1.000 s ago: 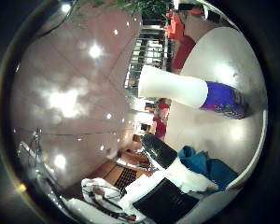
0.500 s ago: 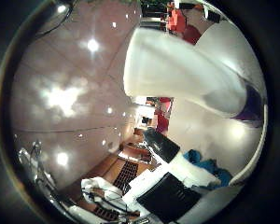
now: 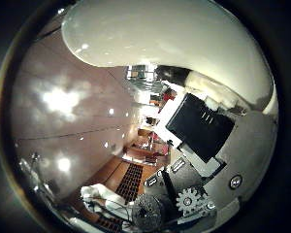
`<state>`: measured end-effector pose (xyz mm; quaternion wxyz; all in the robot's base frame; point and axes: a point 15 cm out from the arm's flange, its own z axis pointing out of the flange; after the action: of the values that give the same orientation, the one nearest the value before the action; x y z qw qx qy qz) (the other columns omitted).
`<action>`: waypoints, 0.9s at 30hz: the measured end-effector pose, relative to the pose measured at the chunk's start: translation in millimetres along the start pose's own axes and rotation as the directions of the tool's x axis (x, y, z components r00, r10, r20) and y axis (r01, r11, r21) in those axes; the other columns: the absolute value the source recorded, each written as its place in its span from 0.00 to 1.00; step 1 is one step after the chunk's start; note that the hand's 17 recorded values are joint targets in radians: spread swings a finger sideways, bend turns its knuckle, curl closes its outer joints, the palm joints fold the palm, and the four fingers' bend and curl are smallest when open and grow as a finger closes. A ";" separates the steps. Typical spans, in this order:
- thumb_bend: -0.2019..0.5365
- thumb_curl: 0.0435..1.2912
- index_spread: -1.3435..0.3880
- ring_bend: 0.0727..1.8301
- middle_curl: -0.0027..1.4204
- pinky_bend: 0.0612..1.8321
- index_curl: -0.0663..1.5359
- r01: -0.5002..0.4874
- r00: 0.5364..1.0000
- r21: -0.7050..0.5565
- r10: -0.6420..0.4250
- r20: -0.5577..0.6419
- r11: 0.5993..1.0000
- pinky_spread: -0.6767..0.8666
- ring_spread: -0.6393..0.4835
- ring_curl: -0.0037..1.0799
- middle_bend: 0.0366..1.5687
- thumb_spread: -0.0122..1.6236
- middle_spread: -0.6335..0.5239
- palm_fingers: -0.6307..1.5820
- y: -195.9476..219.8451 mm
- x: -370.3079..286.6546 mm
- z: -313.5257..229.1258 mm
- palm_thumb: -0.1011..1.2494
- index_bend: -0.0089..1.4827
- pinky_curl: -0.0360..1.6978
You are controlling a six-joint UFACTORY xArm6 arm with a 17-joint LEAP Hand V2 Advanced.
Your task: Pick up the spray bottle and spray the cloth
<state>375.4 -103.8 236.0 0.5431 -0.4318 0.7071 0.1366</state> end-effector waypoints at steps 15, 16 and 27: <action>0.25 0.50 0.66 0.75 0.54 0.68 0.56 0.062 0.997 -0.026 -0.061 0.047 0.998 0.33 0.38 0.66 0.87 0.56 0.45 0.78 -15.8 -56.1 8.9 0.83 0.79 0.58; 0.25 0.51 0.66 0.75 0.54 0.67 0.56 0.092 0.995 -0.041 -0.091 0.043 0.995 0.33 0.38 0.67 0.87 0.56 0.45 0.78 -17.0 -66.6 8.0 0.83 0.80 0.60; 0.25 0.52 0.67 0.74 0.51 0.60 0.53 0.264 0.903 -0.379 -0.365 -0.225 0.887 0.33 0.38 0.71 0.90 0.61 0.46 0.78 2.4 -143.1 -16.4 0.83 0.82 0.74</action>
<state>368.2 -47.0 368.3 0.3659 -0.6442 0.6640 0.1008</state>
